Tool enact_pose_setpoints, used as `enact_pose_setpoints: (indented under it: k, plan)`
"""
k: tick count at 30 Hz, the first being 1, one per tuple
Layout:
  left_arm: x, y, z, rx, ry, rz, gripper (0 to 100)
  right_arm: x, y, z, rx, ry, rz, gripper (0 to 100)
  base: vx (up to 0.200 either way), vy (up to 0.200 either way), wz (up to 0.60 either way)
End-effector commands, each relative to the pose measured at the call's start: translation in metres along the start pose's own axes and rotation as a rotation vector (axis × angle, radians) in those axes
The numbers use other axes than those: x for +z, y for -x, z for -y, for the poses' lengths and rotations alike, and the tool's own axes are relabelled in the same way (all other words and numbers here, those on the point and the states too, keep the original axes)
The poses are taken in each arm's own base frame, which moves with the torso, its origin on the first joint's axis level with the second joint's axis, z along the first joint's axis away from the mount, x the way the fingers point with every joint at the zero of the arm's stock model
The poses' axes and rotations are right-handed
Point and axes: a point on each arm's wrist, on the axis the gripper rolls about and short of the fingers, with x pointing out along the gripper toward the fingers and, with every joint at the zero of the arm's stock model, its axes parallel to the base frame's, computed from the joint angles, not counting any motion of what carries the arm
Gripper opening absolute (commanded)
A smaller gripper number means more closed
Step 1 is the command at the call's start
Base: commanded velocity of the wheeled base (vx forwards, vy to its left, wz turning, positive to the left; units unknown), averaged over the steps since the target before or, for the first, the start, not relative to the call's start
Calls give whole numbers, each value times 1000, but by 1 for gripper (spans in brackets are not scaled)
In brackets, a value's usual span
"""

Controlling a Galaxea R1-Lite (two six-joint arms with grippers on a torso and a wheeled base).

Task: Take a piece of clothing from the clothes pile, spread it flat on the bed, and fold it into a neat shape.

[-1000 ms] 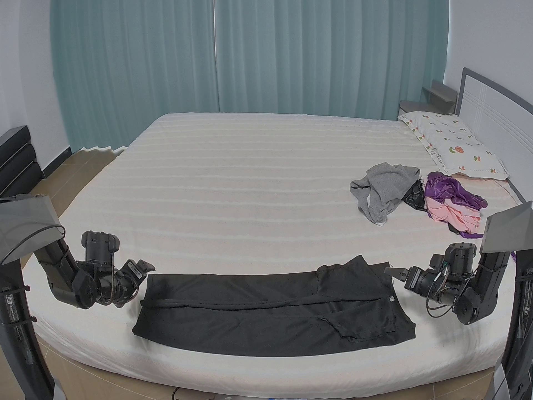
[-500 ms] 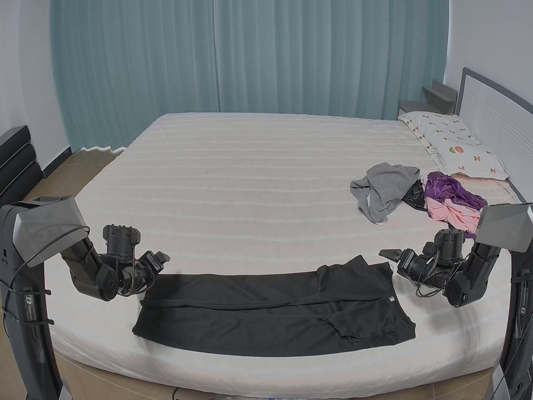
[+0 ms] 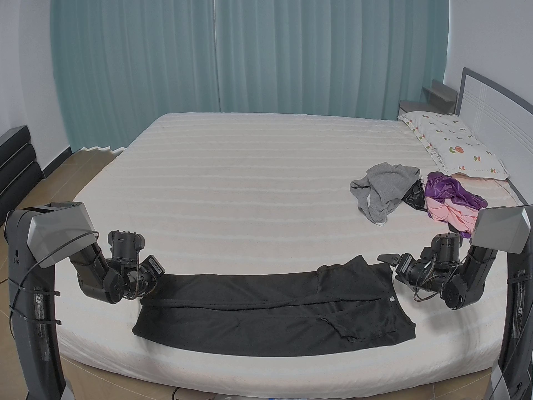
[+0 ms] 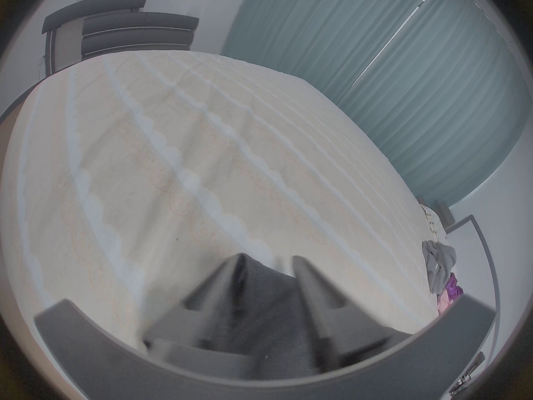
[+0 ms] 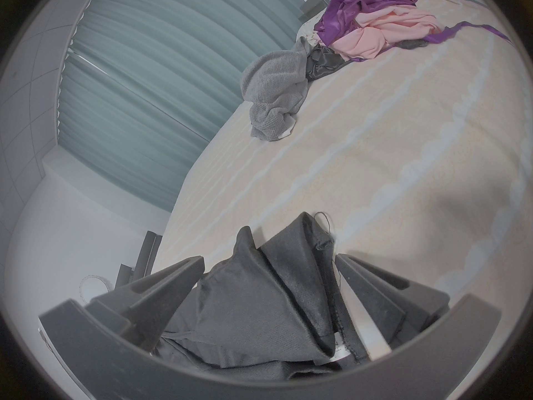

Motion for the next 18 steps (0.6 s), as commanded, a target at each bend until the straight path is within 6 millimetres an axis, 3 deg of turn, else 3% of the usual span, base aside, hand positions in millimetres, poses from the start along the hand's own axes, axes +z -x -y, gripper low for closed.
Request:
enact_pose_setpoints:
  k: [1, 10, 18]
  plan:
    - [1, -2, -4, 12, 21, 2, 0, -4, -1, 3, -7, -3, -9, 100, 0, 0, 0]
    - [18, -3, -14, 12, 128, 84, 0, -4, -2, 4, -9, -6, -11, 100, 0, 0, 0]
    - [18, -3, -13, 10, 126, 86, 0, -3, -6, 5, -13, -6, -9, 100, 0, 0, 0]
